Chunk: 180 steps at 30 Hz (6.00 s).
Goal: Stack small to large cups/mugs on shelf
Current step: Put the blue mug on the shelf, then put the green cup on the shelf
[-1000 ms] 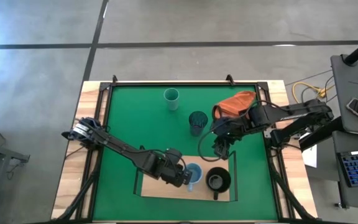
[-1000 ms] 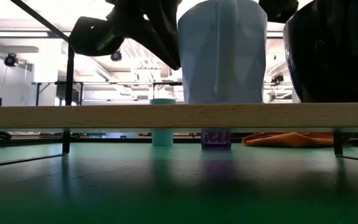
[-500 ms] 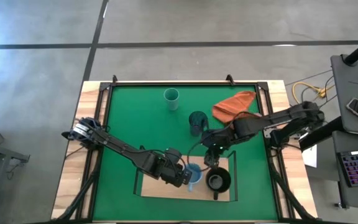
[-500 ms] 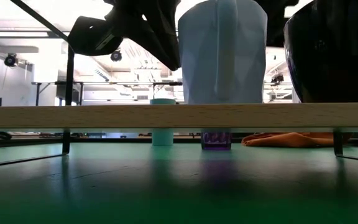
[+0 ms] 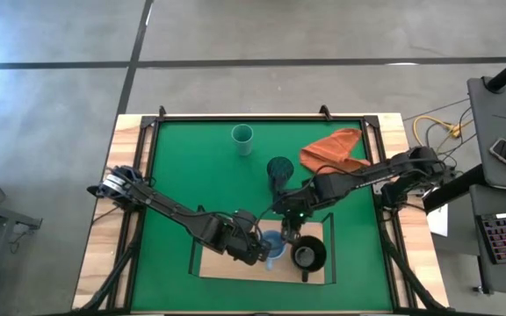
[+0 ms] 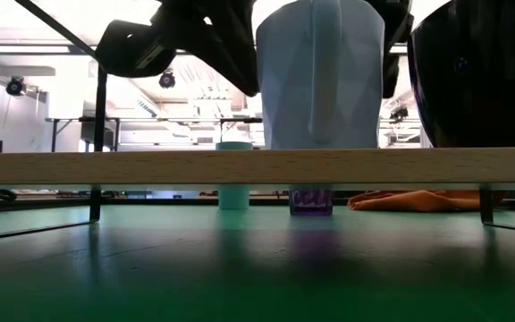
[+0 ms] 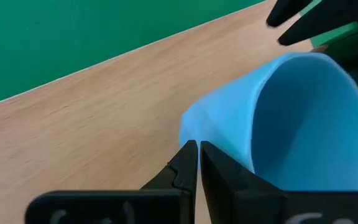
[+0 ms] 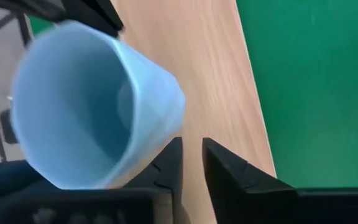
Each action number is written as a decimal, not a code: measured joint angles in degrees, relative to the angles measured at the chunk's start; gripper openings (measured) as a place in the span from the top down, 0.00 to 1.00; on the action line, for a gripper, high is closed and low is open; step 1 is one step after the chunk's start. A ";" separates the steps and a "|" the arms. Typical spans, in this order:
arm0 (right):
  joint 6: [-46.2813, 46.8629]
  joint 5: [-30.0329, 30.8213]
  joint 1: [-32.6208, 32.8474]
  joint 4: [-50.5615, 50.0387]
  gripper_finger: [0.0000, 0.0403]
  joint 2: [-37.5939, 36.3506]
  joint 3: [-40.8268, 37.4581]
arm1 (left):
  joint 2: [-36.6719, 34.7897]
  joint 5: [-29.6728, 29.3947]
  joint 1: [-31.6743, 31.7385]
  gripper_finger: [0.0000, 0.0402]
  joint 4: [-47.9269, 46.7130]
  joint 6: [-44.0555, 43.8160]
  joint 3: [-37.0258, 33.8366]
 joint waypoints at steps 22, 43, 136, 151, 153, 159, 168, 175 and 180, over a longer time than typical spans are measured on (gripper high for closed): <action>2.66 -3.54 2.73 5.47 0.98 -0.10 0.04 | -0.02 0.38 -1.39 0.99 3.07 -0.05 0.07; 3.35 0.73 2.60 5.31 0.98 -0.12 0.07 | -0.02 2.21 -4.11 0.99 4.49 -3.06 0.09; -6.64 13.69 -35.43 -11.84 0.55 -13.52 12.20 | 2.73 30.39 63.10 0.68 -11.86 97.46 9.40; -8.18 13.72 -35.43 -11.89 0.55 -13.52 12.20 | 3.04 30.03 60.40 0.98 -11.42 98.95 7.60; -8.37 13.71 -35.43 -11.93 0.55 -13.52 12.20 | 3.04 29.18 60.05 0.99 -13.91 98.68 8.47; -10.15 13.73 -35.43 -12.77 0.55 -13.52 12.17 | -1.57 27.42 57.85 1.00 -26.82 92.41 15.69; -13.57 13.65 -35.55 -12.96 0.55 -13.52 12.17 | -13.45 27.69 43.07 1.00 -34.48 76.04 18.99; -17.10 13.23 -35.80 -12.77 0.55 -13.52 12.17 | -14.90 21.77 25.73 1.00 -34.00 68.68 18.30; -18.82 10.52 -35.78 -12.87 0.55 -13.52 12.17 | -11.37 16.28 18.00 1.00 -33.05 59.60 17.31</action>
